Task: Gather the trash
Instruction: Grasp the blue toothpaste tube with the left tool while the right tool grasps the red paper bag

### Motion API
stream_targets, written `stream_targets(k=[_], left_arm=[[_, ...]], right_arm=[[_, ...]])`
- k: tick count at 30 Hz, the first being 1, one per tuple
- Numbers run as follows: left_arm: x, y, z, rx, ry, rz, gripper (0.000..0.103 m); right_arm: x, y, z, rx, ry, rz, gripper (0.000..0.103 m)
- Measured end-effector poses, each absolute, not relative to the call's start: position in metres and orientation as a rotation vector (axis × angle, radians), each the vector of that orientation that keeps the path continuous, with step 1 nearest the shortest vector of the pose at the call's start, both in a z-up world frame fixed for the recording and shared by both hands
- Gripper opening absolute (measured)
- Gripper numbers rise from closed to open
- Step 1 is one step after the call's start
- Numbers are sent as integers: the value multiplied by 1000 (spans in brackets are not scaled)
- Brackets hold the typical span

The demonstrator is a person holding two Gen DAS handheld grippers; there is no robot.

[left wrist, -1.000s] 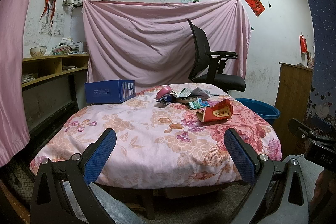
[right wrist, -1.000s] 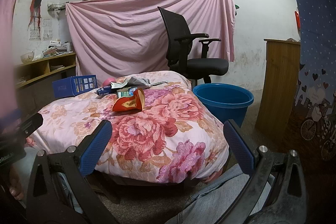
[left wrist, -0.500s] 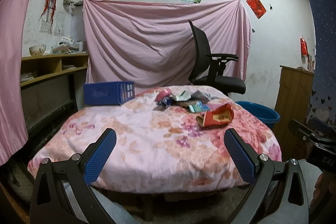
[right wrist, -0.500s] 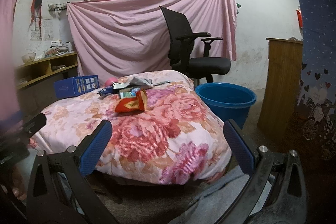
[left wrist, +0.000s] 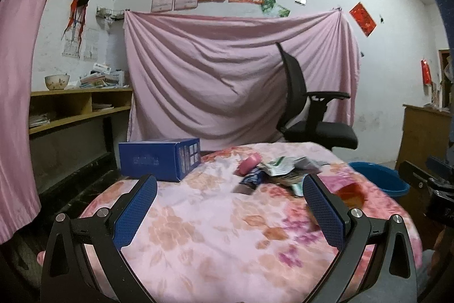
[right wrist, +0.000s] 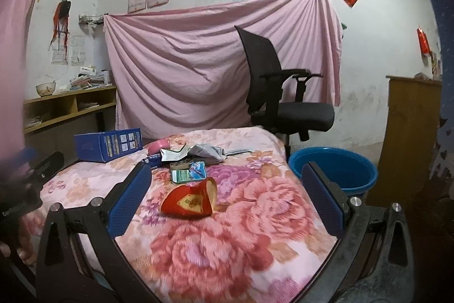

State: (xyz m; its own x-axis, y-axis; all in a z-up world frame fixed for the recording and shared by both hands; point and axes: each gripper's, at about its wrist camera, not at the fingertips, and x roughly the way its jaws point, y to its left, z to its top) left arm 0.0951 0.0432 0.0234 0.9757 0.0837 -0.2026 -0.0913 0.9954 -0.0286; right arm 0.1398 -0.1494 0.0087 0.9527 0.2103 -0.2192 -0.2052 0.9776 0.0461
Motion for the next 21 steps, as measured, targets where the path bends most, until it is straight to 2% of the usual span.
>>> stream_targets(k=[12,21], left_arm=[[168,86,-16,-80,397,102,101],[208,89,-23,-76,498,53,101]], right_arm=[[215,-101,-30,-60,476,239,103],[249,-97,-54,-97,644,220,103]])
